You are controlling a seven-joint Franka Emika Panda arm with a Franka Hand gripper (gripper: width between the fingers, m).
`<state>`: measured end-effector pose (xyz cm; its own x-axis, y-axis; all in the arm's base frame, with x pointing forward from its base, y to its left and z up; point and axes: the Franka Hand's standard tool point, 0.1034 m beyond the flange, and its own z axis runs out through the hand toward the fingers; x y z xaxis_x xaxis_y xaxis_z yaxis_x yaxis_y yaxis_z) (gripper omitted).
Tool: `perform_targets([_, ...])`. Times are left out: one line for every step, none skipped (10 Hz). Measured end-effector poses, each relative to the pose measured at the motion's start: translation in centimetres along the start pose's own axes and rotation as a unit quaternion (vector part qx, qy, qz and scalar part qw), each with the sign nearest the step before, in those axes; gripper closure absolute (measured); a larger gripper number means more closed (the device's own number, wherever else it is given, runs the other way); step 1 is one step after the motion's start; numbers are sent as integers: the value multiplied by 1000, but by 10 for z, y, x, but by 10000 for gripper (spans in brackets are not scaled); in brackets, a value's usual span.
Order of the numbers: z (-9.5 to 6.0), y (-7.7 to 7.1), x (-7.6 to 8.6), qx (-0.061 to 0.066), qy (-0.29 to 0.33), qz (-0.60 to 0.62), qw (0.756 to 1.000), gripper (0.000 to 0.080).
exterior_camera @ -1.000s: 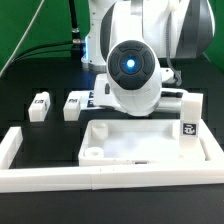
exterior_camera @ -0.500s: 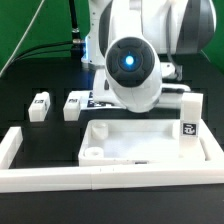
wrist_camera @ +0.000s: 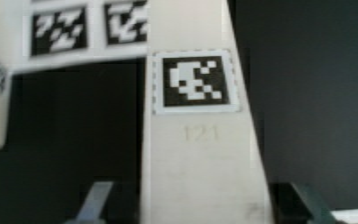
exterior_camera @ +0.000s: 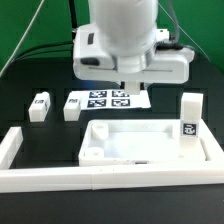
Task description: Assemble desk
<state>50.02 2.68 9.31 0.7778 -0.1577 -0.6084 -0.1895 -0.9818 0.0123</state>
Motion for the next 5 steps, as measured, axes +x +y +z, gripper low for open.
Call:
perform_targets([-2,-1,8,3,34,0,999,511])
perform_targets([-9,-2,9,16,66,0,998,511])
perform_targets([-33,0,8,64,80,9,995,511])
perform_targets([-65,8,15,111,103,20,988,511])
perform_targets([-92,15,30,127,171,17,977,511])
